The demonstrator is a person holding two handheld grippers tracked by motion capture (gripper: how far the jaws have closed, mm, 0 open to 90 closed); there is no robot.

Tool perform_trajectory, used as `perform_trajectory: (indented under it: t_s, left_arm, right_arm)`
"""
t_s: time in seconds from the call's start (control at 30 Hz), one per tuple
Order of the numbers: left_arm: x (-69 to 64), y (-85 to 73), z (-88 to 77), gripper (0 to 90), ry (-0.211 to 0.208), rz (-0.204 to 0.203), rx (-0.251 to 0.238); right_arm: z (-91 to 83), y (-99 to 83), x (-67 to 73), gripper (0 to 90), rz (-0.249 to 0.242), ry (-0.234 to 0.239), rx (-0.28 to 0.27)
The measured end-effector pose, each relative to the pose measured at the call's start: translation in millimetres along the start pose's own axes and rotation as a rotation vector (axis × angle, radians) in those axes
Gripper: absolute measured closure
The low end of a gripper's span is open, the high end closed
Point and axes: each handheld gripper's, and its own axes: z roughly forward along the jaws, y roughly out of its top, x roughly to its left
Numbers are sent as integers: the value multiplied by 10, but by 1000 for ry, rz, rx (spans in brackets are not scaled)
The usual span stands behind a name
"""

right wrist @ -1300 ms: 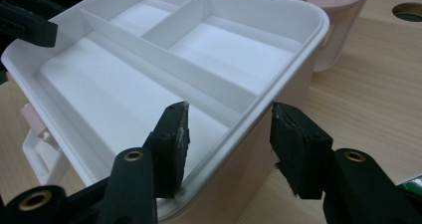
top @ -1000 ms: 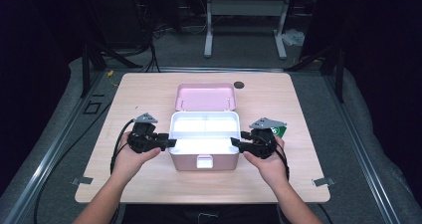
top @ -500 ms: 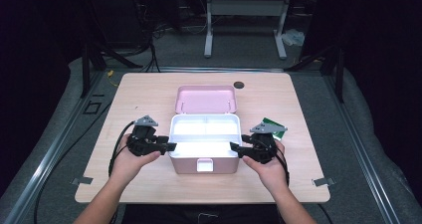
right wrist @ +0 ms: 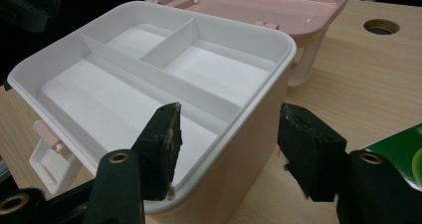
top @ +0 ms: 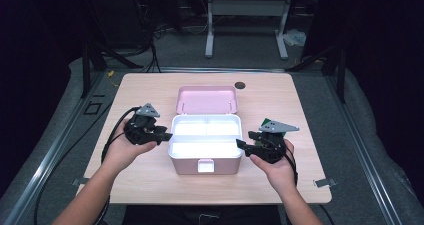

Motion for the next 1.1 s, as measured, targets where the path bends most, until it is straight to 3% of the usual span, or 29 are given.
perform_trajectory:
  t_s: [0.23, 0.43, 0.67, 0.97, 1.1]
  left_arm:
    - [-40, 321, 66, 722, -43, 139, 89]
    - [-98, 545, 231, 735, -52, 218, 201]
    - [-174, 723, 363, 744, -77, 269, 269]
    - [-280, 895, 536, 762, -96, 407, 371]
    - [-299, 942, 616, 768, -139, 456, 429]
  right_arm:
    - [-55, -77, -33, 422, 8, 2, -5]
    - [-93, -142, -75, 413, 38, 29, -27]
    - [-153, -163, -76, 416, 39, 33, -50]
    - [-245, -152, -167, 423, 59, 12, -71]
    - [-261, -181, -233, 424, 72, -8, -73]
